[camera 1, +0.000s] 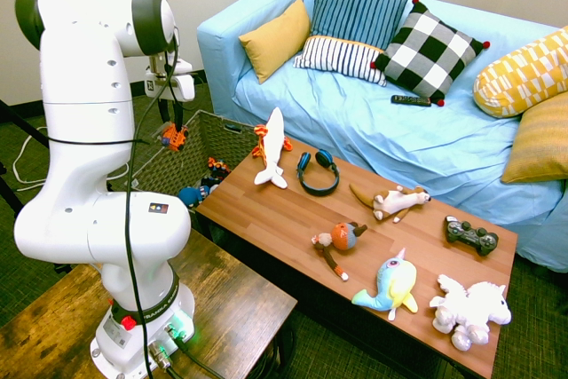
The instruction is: Put the toy car in the basket
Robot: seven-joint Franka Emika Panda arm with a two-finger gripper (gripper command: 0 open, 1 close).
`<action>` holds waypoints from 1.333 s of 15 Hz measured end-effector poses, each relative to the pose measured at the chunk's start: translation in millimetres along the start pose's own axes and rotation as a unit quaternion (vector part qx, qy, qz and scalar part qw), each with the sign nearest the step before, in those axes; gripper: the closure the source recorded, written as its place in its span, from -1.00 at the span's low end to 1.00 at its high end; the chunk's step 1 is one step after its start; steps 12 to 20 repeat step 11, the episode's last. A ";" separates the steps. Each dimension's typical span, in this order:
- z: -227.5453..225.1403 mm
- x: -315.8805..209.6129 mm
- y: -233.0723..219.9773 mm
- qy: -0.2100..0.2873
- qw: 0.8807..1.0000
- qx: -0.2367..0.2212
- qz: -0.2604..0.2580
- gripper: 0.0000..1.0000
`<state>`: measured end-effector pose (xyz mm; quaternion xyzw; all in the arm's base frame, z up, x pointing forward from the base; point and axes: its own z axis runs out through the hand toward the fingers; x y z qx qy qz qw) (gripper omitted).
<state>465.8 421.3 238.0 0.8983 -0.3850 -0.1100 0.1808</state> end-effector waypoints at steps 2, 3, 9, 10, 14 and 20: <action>-2.5 7.5 -30.8 -0.013 1.000 -0.005 -0.011 -1.00; -10.8 6.9 -41.9 -0.016 1.000 -0.004 -0.013 -1.00; -116.2 74.6 -57.1 -0.033 0.995 0.086 0.026 -1.00; -127.1 117.4 -44.6 -0.054 0.990 0.120 0.043 -1.00; -131.3 160.4 -30.1 -0.075 0.984 0.152 0.061 -1.00; -131.3 160.4 -30.1 -0.075 0.984 0.152 0.061 -1.00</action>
